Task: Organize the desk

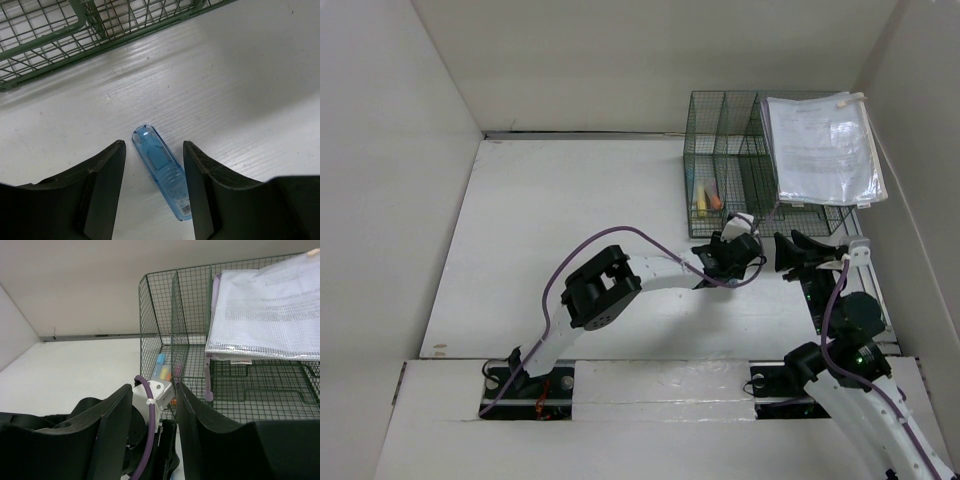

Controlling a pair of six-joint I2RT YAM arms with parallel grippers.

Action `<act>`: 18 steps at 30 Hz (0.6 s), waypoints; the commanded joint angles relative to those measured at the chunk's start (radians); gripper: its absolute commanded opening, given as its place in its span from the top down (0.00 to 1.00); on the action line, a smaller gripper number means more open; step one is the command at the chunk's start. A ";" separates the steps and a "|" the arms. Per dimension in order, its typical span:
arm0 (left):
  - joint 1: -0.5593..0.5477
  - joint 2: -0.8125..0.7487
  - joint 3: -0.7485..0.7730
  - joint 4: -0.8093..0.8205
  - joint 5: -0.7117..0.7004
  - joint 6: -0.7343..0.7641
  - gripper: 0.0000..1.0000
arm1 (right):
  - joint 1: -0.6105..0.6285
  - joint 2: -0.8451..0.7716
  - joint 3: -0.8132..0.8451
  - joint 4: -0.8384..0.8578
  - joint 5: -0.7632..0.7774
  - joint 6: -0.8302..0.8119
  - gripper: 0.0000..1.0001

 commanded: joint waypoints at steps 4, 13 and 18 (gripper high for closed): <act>-0.004 -0.002 0.059 -0.040 -0.014 -0.049 0.56 | -0.005 0.001 0.006 0.025 -0.011 -0.007 0.54; -0.004 0.017 0.072 -0.053 -0.027 -0.044 0.59 | -0.005 -0.002 0.006 0.026 -0.017 -0.007 0.54; -0.004 0.046 0.097 -0.059 -0.043 -0.032 0.61 | -0.005 0.003 0.006 0.029 -0.020 -0.007 0.54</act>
